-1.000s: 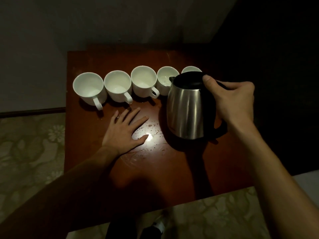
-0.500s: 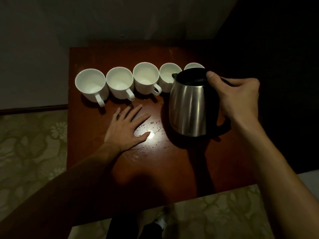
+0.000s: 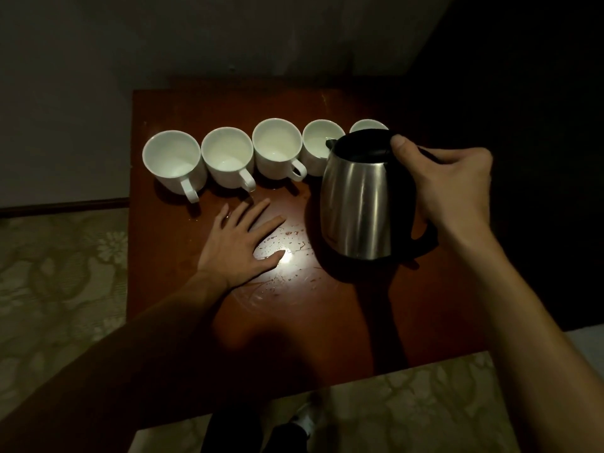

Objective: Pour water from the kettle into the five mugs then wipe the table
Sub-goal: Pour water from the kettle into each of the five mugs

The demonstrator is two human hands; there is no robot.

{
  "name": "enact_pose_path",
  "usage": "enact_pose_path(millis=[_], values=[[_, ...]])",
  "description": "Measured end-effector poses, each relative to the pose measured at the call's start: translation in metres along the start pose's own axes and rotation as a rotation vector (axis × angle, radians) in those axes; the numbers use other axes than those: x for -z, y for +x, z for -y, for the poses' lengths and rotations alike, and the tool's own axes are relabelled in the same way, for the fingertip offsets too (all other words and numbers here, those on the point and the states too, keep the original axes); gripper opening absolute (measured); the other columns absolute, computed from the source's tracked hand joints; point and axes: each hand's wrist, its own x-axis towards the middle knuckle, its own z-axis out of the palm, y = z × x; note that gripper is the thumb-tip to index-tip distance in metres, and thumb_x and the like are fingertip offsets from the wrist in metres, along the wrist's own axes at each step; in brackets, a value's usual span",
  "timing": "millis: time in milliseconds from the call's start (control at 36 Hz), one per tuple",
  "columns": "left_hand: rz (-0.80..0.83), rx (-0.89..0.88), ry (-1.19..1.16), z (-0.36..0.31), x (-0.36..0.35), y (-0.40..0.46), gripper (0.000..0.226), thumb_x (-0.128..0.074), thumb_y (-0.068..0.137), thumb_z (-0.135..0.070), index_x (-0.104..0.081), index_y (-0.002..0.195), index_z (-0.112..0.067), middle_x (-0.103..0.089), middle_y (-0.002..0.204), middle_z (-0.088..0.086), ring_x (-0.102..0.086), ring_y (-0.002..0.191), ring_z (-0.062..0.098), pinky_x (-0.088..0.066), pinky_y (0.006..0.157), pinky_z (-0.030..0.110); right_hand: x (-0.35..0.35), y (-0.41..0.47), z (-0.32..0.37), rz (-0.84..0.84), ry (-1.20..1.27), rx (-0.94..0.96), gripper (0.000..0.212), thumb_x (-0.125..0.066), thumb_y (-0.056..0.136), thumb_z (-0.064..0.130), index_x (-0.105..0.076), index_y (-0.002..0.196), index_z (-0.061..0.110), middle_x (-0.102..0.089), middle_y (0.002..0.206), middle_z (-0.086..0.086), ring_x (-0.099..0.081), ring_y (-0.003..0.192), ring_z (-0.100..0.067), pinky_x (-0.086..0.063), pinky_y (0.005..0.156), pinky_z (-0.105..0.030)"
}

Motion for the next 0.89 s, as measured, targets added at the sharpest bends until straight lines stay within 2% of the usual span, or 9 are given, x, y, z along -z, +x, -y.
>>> enact_pose_path(millis=[139, 278, 444, 556, 667, 806, 889], values=[[0.006, 0.006, 0.003, -0.0003, 0.0008, 0.0000, 0.073, -0.030, 0.091, -0.081, -0.023, 0.157, -0.053, -0.017, 0.171, -0.007, -0.018, 0.155, 0.027, -0.008, 0.125, 0.054, 0.0000, -0.0015, 0.0014, 0.004, 0.009, 0.002, 0.066, -0.076, 0.072, 0.078, -0.087, 0.110, 0.025, -0.084, 0.098, 0.006, -0.080, 0.092, -0.008, -0.068, 0.087, -0.043], [0.005, 0.001, 0.005, -0.0002, 0.0006, 0.0000, 0.073, -0.031, 0.091, -0.080, -0.023, 0.158, -0.052, -0.016, 0.171, -0.006, -0.018, 0.155, 0.027, -0.007, 0.125, 0.054, 0.0011, -0.0023, 0.0033, 0.004, 0.004, 0.004, 0.048, -0.082, 0.085, 0.065, -0.087, 0.110, 0.024, -0.083, 0.096, 0.007, -0.080, 0.091, -0.007, -0.067, 0.089, -0.042], [0.005, 0.001, 0.013, -0.0003, -0.0006, 0.0002, 0.073, -0.031, 0.092, -0.080, -0.021, 0.158, -0.052, -0.016, 0.171, -0.006, -0.019, 0.155, 0.027, -0.008, 0.125, 0.054, 0.0004, -0.0026, 0.0023, 0.008, 0.000, 0.006, 0.055, -0.080, 0.081, 0.070, -0.086, 0.111, 0.023, -0.083, 0.099, 0.006, -0.080, 0.092, -0.008, -0.067, 0.089, -0.043], [0.000, 0.006, 0.018, 0.0000, -0.0015, 0.0003, 0.072, -0.032, 0.092, -0.080, -0.022, 0.158, -0.053, -0.017, 0.171, -0.007, -0.019, 0.155, 0.026, -0.008, 0.125, 0.053, 0.0002, -0.0020, 0.0017, 0.014, 0.014, 0.009, 0.074, -0.073, 0.066, 0.083, -0.087, 0.110, 0.024, -0.084, 0.100, 0.006, -0.081, 0.093, -0.010, -0.068, 0.087, -0.044], [-0.005, 0.005, 0.013, -0.0003, -0.0012, 0.0003, 0.072, -0.031, 0.092, -0.080, -0.023, 0.157, -0.053, -0.018, 0.171, -0.007, -0.020, 0.155, 0.026, -0.009, 0.125, 0.053, 0.0007, -0.0010, 0.0010, 0.011, -0.002, 0.005, 0.069, -0.075, 0.071, 0.080, -0.086, 0.111, 0.024, -0.083, 0.100, 0.006, -0.080, 0.093, -0.008, -0.068, 0.088, -0.042], [0.001, 0.000, 0.022, -0.0001, -0.0003, 0.0003, 0.072, -0.028, 0.092, -0.081, -0.021, 0.158, -0.052, -0.016, 0.171, -0.006, -0.018, 0.155, 0.027, -0.008, 0.125, 0.054, -0.0007, -0.0016, 0.0020, 0.002, -0.001, -0.003, 0.079, -0.071, 0.063, 0.084, -0.085, 0.112, 0.024, -0.083, 0.103, 0.005, -0.080, 0.094, -0.009, -0.068, 0.087, -0.042], [0.003, 0.002, 0.023, -0.0006, -0.0001, 0.0005, 0.072, -0.028, 0.092, -0.081, -0.021, 0.158, -0.052, -0.016, 0.171, -0.006, -0.018, 0.155, 0.027, -0.006, 0.125, 0.053, -0.0008, -0.0009, 0.0022, 0.000, -0.001, -0.009, 0.071, -0.076, 0.069, 0.080, -0.085, 0.111, 0.024, -0.082, 0.103, 0.005, -0.080, 0.095, -0.009, -0.067, 0.089, -0.042]])
